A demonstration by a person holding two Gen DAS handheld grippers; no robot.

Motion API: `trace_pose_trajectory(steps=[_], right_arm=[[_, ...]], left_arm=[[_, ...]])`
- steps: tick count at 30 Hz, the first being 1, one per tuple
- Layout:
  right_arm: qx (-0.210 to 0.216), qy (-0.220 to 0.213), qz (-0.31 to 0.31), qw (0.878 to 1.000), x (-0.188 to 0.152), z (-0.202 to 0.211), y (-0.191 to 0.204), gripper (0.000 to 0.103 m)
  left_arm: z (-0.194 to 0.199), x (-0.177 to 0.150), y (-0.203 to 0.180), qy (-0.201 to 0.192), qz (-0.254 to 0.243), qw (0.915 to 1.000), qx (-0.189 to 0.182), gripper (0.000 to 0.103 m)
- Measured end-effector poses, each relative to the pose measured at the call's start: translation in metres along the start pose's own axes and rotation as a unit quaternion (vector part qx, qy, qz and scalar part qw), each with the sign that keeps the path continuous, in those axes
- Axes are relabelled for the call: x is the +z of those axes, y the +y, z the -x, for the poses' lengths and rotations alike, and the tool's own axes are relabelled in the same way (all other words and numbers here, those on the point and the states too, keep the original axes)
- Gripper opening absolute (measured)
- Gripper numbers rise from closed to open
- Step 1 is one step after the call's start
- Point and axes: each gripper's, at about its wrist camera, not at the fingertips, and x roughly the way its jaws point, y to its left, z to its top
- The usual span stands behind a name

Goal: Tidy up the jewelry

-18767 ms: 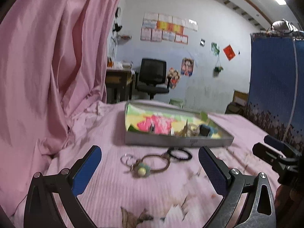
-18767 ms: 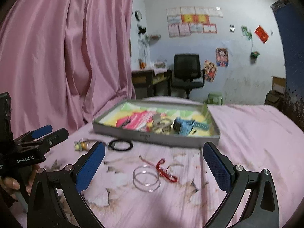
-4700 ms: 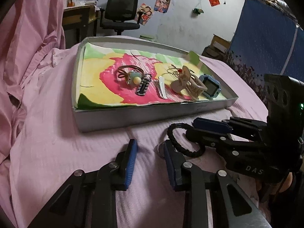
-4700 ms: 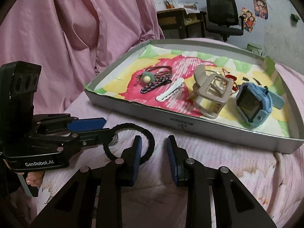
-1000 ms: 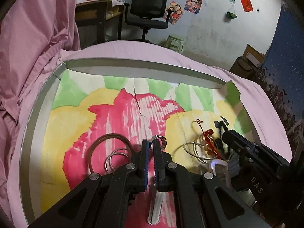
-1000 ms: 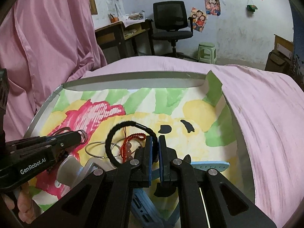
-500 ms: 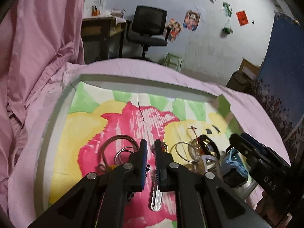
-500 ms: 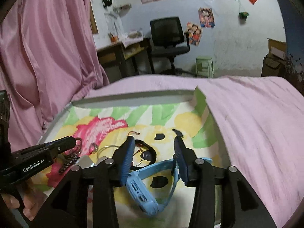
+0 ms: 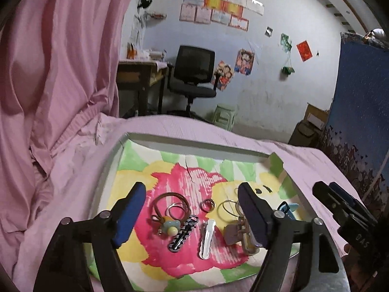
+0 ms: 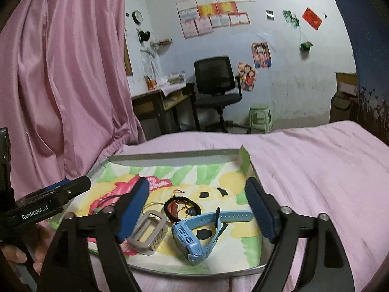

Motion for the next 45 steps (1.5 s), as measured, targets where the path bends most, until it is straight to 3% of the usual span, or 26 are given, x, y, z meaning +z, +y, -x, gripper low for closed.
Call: trace_pose_trajectory(steps=[7, 9, 28, 45], right_arm=[[0.011, -0.027, 0.007, 1.0, 0.0, 0.023, 0.003, 0.095], [0.013, -0.032, 0.008, 0.999, -0.001, 0.028, 0.005, 0.102], [0.03, -0.063, 0.027, 0.997, -0.02, 0.107, 0.024, 0.102], [0.03, -0.087, 0.035, 0.995, -0.041, 0.172, 0.04, 0.102]], left_arm=[[0.026, -0.007, 0.004, -0.036, -0.003, 0.9993, 0.002, 0.102], [0.035, -0.009, 0.006, -0.049, -0.002, 0.9988, 0.003, 0.103], [0.125, -0.041, 0.014, -0.107, -0.01, 0.9941, 0.014, 0.103], [0.184, -0.069, 0.023, -0.128, -0.013, 0.9913, 0.028, 0.103]])
